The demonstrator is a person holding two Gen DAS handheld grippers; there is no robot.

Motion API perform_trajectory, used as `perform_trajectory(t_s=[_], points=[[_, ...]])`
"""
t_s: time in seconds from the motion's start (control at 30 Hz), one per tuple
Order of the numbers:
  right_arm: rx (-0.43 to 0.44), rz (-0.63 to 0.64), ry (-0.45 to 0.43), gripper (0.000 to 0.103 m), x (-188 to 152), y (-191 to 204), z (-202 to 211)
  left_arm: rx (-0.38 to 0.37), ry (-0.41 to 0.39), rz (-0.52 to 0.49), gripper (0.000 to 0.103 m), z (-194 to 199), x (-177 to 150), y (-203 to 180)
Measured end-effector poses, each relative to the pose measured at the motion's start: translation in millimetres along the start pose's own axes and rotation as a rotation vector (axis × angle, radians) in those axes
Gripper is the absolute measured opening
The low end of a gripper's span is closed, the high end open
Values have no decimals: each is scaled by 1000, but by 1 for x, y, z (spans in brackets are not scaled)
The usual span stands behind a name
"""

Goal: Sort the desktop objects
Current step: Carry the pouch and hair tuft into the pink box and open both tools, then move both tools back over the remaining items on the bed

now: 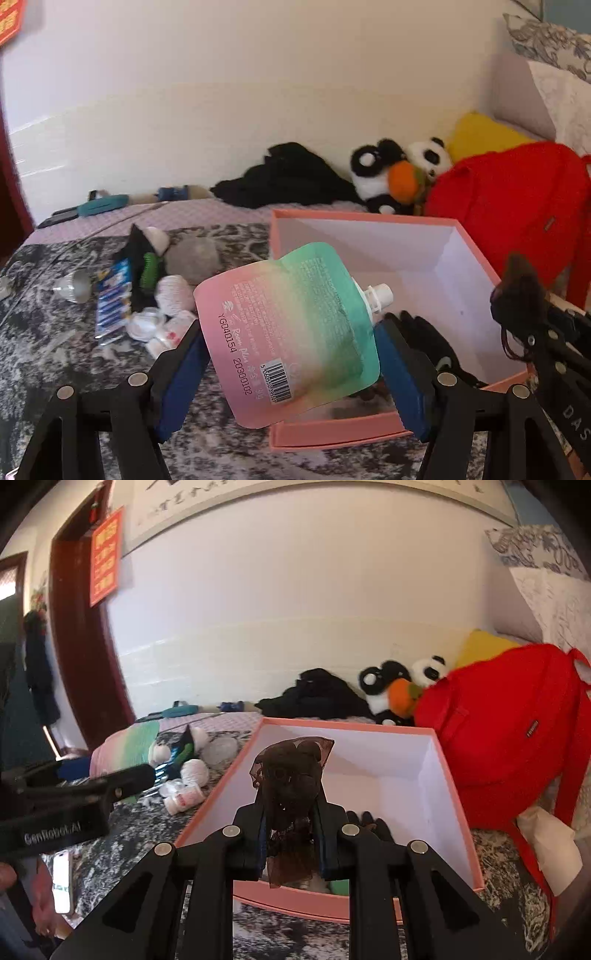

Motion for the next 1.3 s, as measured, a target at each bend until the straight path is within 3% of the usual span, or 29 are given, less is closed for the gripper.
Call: perform_trajectory(t_s=[0.43, 0.53, 0.57, 0.6, 0.63, 0.67, 0.7, 0.73, 0.87, 1.3], points=[[-95, -46, 27, 20, -11, -43, -15, -59, 72, -52, 75, -48, -6, -43], [-111, -56, 45, 21, -16, -51, -24, -110, 146, -118, 79, -62, -15, -59], [-126, -50, 48, 28, -16, -53, -28, -136, 173, -126, 80, -66, -19, -64], [-142, -47, 48, 47, -17, -54, -32, -122, 169, -116, 81, -68, -18, -62], [-187, -51, 42, 55, -17, -59, -32, -108, 162, -106, 82, -69, -16, -59], [-250, -59, 35, 76, -17, -67, -31, -94, 147, -94, 84, -68, -13, -55], [-278, -68, 21, 90, -15, -71, -30, -84, 134, -83, 85, -67, -9, -51], [-284, -78, 1, 93, -13, -74, -27, -88, 129, -76, 85, -66, -7, -50], [-274, -109, -36, 93, -8, -78, -22, -100, 94, -58, 85, -56, 1, -45], [-224, -146, -14, 93, -8, -63, -26, -101, 76, -28, 85, -41, 6, -27]])
Point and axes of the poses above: each gripper's, at about its wrist camera, not at the fingertips, and z roughly against the way its jaws point, y to its left, x to its top, the point moved 10 cm from there along -z, roughly the way its jaws point, and after that the axes turned 7 degrees about z, right-handed, at the moved point
